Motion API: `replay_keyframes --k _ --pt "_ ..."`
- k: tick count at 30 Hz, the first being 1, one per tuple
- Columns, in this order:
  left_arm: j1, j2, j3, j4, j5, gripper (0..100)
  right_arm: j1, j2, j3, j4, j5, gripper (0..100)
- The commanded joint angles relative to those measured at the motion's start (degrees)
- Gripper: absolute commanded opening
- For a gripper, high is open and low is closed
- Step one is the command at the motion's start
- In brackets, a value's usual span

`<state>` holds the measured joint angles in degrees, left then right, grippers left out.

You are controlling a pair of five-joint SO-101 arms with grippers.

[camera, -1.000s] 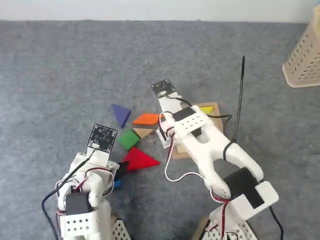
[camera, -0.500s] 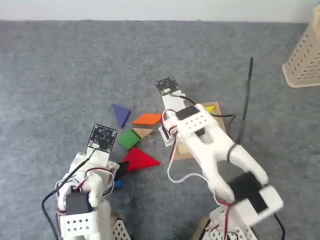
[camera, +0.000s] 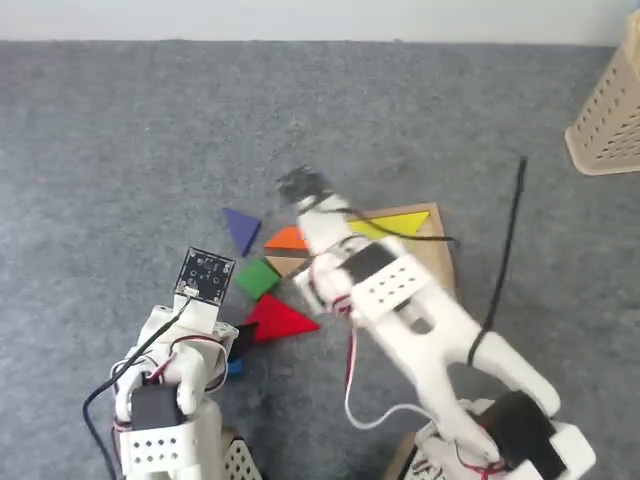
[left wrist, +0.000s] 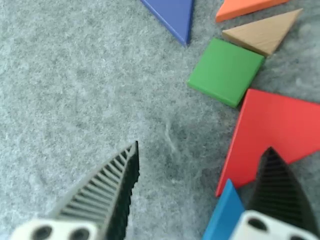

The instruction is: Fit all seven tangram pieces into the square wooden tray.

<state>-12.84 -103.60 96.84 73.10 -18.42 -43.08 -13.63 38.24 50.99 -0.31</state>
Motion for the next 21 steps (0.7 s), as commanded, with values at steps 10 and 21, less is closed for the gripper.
replay_keyframes --k 10,21 --pt "0.1 -0.8 -0.3 0.0 -0.1 35 -6.7 -3.5 2.2 -1.9 5.8 16.9" --pt "0.1 -0.8 -0.3 0.0 -0.1 35 -8.8 -3.5 8.2 -10.0 8.3 16.9"
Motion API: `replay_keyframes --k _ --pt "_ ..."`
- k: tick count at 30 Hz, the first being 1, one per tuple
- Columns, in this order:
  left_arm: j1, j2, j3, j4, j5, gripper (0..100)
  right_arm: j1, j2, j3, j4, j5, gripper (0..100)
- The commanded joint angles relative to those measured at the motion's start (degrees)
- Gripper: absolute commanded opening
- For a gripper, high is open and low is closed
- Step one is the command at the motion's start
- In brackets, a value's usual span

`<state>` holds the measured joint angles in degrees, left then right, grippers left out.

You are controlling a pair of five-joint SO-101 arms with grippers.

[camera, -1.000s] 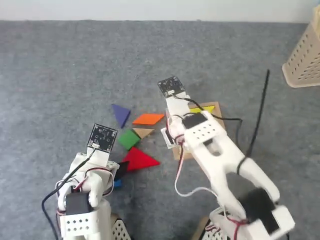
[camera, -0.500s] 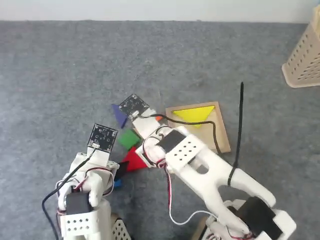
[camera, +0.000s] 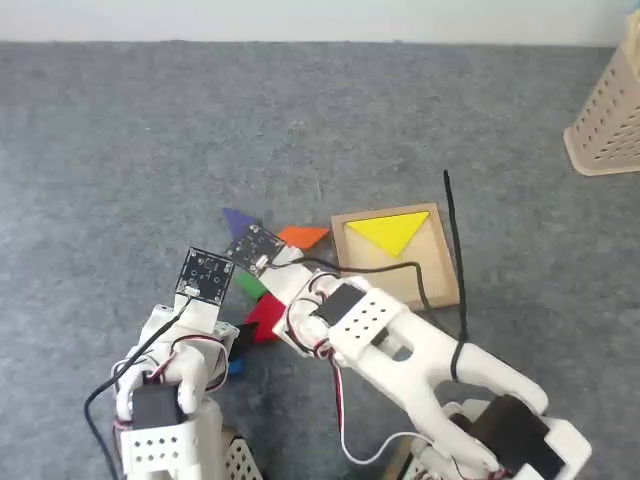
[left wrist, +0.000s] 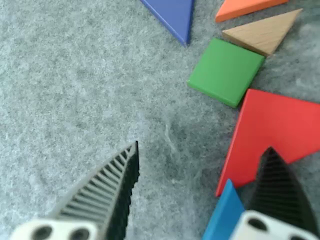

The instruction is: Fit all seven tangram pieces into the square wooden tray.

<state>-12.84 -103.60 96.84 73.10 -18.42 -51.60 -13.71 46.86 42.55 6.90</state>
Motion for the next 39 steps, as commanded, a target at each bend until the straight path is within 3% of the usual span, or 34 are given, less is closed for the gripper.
replay_keyframes --k 1,16,34,39 --pt "0.1 -0.8 -0.3 0.0 -0.1 35 -0.4 -3.4 -0.4 -1.6 0.8 16.9" --pt "0.1 -0.8 -0.3 0.0 -0.2 35 -0.5 -3.3 6.7 -8.3 0.8 16.6" --pt "0.1 -0.8 -0.3 0.0 -0.2 35 -0.1 7.7 0.4 -5.5 0.7 16.6" --pt "0.1 -0.8 -0.3 0.0 -0.2 35 4.8 8.0 -2.1 -2.7 -2.9 16.5"
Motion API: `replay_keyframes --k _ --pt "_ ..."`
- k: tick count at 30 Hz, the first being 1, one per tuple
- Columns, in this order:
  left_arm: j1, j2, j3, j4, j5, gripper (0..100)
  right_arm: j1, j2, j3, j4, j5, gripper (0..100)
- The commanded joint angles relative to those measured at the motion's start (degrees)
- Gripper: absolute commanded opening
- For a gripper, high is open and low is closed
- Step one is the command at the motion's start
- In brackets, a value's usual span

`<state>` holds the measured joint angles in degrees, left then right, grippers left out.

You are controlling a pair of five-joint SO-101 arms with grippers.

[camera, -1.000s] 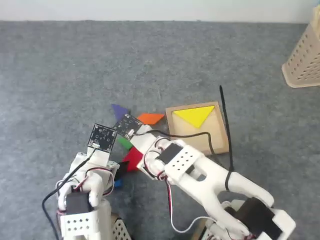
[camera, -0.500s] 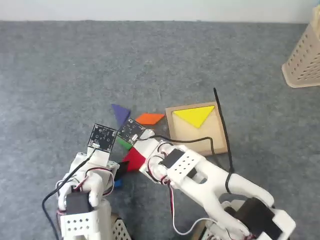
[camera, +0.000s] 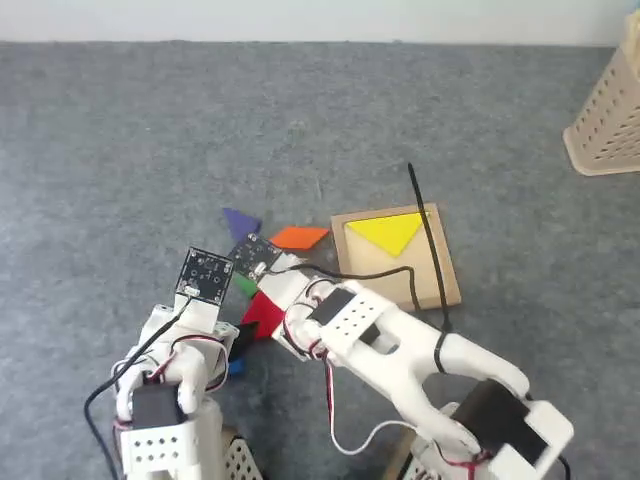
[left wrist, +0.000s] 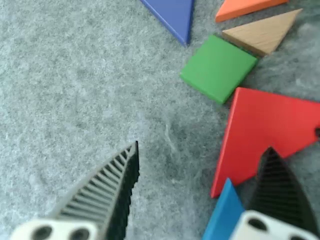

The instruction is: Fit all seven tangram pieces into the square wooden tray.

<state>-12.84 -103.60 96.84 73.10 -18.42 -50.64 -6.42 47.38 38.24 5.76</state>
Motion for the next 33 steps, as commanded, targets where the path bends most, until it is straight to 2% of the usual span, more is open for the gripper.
replay_keyframes --k 1,12,15,20,25,33 --pt "0.1 -0.8 -0.3 0.0 -0.2 35 5.1 0.7 -2.8 1.8 -1.8 16.5" --pt "0.1 -0.8 -0.3 0.0 -0.2 35 13.0 0.6 -4.5 1.9 -2.2 16.5" --pt "0.1 -0.8 -0.3 0.0 -0.2 35 13.1 0.0 -5.5 2.2 -5.6 16.5" --pt "0.1 -0.8 -0.3 0.0 -0.2 35 10.2 -3.7 -7.0 6.8 -6.3 16.6" --pt "0.1 -0.8 -0.3 0.0 -0.2 35 5.3 -5.5 -6.7 6.7 -6.3 16.6" --pt "0.1 -0.8 -0.3 0.0 -0.2 35 3.6 4.9 -7.0 2.5 -6.0 16.6"
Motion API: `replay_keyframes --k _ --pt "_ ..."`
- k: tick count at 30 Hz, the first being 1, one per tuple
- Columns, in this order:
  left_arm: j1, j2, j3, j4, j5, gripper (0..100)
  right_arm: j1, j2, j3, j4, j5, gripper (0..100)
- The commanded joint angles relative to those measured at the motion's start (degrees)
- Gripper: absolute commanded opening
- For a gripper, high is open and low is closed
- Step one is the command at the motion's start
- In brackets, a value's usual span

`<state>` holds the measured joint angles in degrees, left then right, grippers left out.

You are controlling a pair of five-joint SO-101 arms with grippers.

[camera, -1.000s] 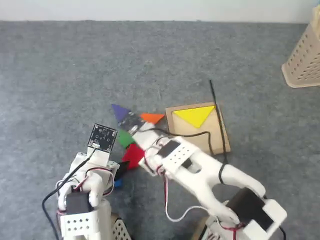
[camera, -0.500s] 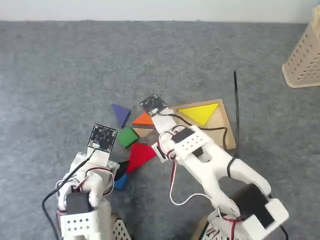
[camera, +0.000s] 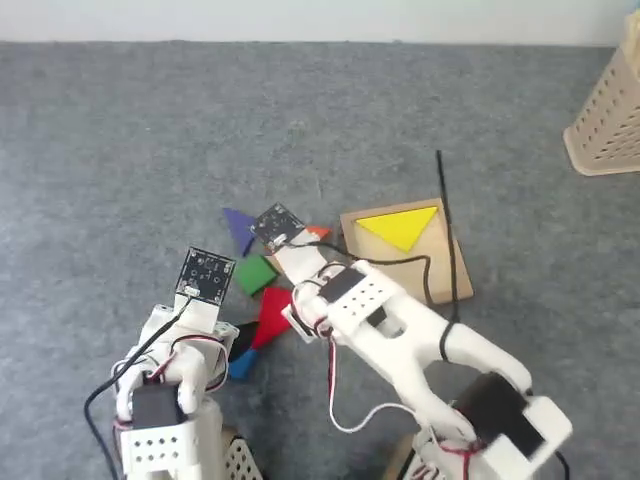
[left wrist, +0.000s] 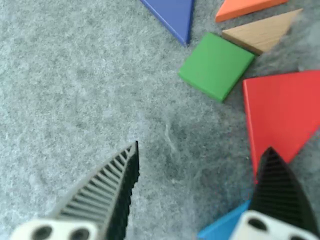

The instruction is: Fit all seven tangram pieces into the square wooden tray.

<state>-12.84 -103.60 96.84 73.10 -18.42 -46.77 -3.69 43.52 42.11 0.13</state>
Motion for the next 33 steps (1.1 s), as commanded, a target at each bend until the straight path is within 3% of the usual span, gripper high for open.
replay_keyframes --k 1,16,27,33 --pt "0.1 -0.8 -0.3 0.0 -0.2 35 0.2 3.0 -3.3 -1.4 -0.3 16.6" --pt "0.1 -0.8 -0.3 0.0 -0.2 35 11.9 3.4 -6.1 2.3 0.0 16.6" --pt "0.1 -0.8 -0.3 0.0 -0.2 35 12.5 0.2 -8.5 4.4 -0.8 16.6" --pt "0.1 -0.8 -0.3 0.0 -0.2 35 6.6 -4.4 -9.8 4.5 -13.3 16.9"
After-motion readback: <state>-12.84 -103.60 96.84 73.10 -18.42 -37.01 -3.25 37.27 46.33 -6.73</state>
